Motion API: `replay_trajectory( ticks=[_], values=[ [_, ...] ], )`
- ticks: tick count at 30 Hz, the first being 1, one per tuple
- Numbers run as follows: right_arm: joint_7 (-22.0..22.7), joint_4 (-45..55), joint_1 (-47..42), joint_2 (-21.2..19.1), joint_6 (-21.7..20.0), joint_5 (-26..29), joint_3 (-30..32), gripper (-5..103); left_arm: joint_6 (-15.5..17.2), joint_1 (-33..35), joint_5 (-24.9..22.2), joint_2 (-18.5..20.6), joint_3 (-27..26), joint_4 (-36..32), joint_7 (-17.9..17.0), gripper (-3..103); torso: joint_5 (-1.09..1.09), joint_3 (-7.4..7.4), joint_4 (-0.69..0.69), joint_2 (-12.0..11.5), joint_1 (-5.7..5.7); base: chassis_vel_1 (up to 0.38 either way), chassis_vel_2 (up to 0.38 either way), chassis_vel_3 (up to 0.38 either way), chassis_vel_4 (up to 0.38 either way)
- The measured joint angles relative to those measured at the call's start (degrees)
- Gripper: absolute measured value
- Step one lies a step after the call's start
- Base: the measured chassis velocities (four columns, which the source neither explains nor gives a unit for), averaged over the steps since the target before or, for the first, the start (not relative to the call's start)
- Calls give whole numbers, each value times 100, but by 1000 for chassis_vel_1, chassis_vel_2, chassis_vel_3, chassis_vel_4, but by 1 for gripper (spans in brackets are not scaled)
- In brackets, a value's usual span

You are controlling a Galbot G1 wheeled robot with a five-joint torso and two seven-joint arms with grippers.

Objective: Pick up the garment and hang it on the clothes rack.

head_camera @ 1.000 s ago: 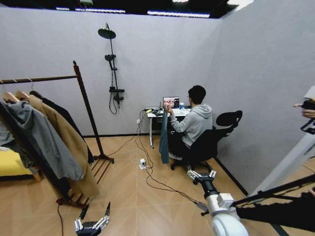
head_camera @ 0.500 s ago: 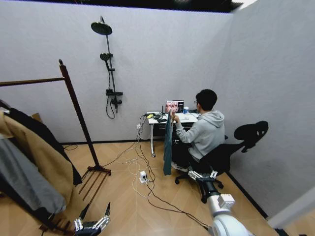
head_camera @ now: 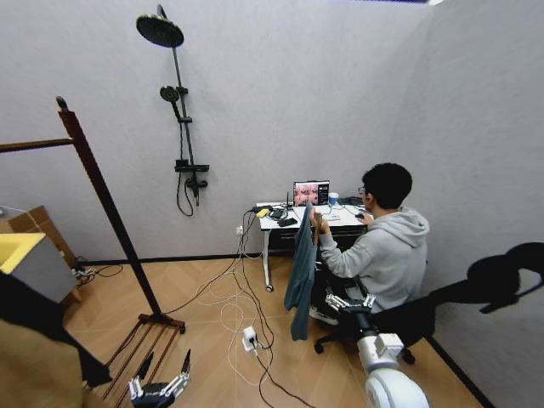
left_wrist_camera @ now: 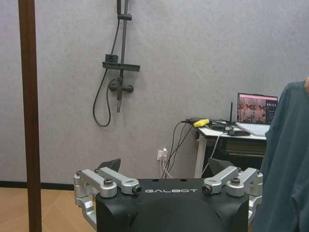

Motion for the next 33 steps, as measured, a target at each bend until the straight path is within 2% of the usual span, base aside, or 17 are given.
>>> replay_trajectory(
  ticks=[4,10,18,23,33],
  values=[
    [16,-77,430,-219,-233,98,59,100,0,0,0,0,-1,0,-1,100,0,0,5,0,-1,-136,107,43,-89],
    [62,-294,1023,-495,-612,433,137,100,0,2,0,-1,-1,0,0,100,0,-4,2,7,-15,26,-22,-21,30],
    [-82,-1324,2008,-878,-604,815,101,100,0,2,0,0,0,0,0,100,2,-1,2,3,-8,21,-34,-23,22],
    [-154,-1881,2611,-1103,-585,973,-215,100,0,1,0,0,0,0,0,100,1,-1,0,2,-5,0,0,0,0],
    [-2,-2784,3705,-1138,-677,1037,-738,100,0,1,0,0,0,0,-1,100,0,-1,2,2,-6,0,0,0,0]
  ],
)
